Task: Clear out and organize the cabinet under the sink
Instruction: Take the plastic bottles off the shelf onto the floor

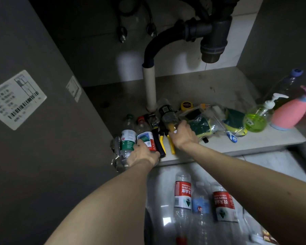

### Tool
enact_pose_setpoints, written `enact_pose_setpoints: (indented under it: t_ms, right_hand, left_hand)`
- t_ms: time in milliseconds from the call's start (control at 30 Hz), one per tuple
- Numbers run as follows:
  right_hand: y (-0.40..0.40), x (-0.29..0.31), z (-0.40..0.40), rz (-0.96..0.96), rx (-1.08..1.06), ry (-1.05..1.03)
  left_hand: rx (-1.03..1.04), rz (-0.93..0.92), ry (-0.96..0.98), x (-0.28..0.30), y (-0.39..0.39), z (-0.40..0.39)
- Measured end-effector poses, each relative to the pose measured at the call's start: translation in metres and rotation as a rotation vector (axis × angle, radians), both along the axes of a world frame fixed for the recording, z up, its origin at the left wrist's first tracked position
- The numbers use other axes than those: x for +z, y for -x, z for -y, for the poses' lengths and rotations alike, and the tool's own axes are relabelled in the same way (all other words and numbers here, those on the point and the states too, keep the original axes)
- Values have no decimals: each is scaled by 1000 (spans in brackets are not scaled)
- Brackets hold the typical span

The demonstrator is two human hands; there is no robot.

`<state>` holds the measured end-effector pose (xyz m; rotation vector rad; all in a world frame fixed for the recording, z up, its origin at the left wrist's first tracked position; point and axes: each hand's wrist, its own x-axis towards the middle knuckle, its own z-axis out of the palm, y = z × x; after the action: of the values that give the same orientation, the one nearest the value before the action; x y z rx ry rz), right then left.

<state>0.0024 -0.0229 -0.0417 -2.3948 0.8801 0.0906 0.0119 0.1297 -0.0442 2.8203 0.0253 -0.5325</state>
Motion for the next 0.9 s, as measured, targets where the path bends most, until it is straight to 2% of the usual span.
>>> enact_pose_setpoints:
  t_ms: [167,300,400,600,733,900]
  right_hand:
    - [2,-1,7,17,-56,-126]
    - [24,17,17,273,-252,-425]
    - [56,42,30,401,-308,-505]
    - [145,88,58,603,-487,-407]
    - [207,105,73,541,-526,-266]
    - [284,98,83,456,-568,-248]
  left_hand:
    - [108,-61,82,1,0,4]
    - [225,-79,232,20,-1,3]
    - [304,-93,315,41,5,2]
    - [424,-78,499,76,43,3]
    - [425,-77,625,91,88,12]
    - [335,-169,726,87,155,21]
